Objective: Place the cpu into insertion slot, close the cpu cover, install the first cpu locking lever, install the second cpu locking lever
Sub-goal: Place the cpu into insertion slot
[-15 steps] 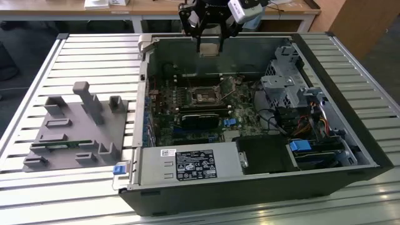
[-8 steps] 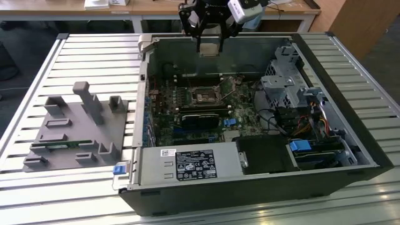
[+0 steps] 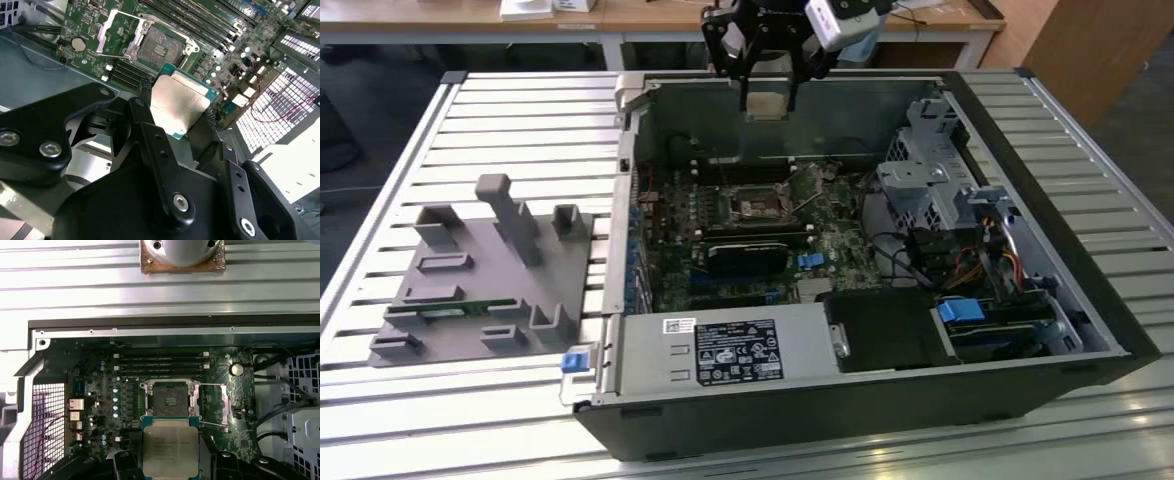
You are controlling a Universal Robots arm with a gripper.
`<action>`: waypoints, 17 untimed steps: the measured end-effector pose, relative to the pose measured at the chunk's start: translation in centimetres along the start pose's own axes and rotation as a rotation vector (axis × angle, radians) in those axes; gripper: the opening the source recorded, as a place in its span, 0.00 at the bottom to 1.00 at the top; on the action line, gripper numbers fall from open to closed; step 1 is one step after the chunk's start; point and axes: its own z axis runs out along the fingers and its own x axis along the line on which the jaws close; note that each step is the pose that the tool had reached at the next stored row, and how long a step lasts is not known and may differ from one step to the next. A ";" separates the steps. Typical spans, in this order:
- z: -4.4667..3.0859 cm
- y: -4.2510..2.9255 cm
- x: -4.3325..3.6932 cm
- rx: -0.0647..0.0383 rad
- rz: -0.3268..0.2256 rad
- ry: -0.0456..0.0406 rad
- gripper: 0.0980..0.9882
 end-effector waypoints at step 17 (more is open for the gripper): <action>0.01 0.00 0.00 -0.001 0.056 -0.0050 0.49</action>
